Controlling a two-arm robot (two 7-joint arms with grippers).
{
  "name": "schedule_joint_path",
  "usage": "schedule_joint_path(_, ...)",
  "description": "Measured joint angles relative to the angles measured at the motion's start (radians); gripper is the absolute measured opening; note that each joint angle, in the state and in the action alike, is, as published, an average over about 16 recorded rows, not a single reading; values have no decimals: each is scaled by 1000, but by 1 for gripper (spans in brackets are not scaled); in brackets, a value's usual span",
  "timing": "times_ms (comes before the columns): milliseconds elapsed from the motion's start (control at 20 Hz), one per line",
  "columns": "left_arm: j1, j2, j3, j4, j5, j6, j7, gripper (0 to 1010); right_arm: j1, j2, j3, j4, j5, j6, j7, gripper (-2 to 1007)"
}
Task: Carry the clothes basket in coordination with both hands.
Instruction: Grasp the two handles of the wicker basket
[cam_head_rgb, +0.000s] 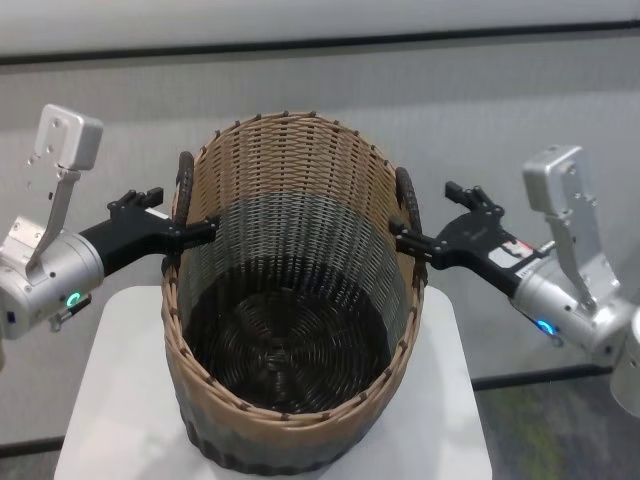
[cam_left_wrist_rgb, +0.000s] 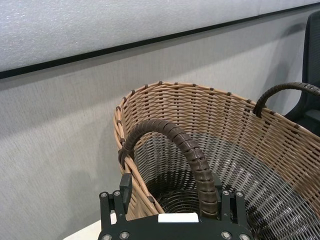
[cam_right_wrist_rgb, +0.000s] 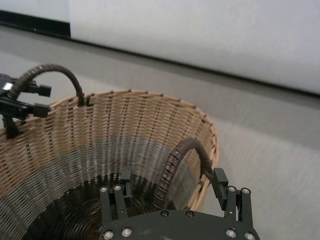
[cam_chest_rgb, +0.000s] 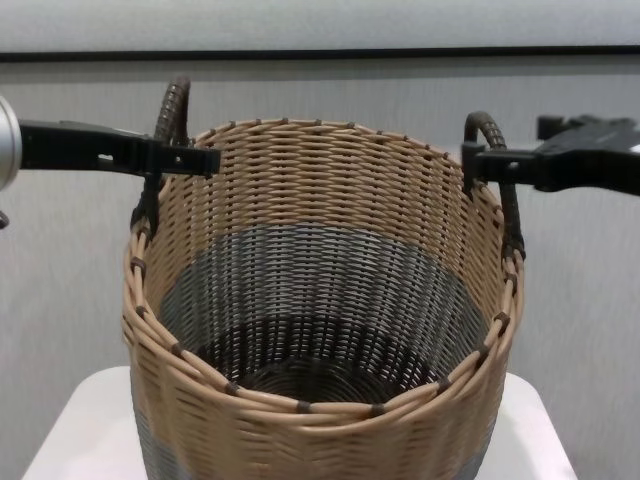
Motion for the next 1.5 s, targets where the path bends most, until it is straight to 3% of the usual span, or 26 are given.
schedule_joint_path(300,0,0,0,0,0,0,0,1000,67,-29,-30,68,-9,61,9,1003)
schedule_joint_path(600,0,0,0,0,0,0,0,1000,109,-49,-50,120,-24,77,11,1003)
schedule_joint_path(900,0,0,0,0,0,0,0,1000,125,-58,-57,142,-34,77,11,1003)
schedule_joint_path(1500,0,0,0,0,0,0,0,1000,123,-58,-56,142,-36,73,12,957)
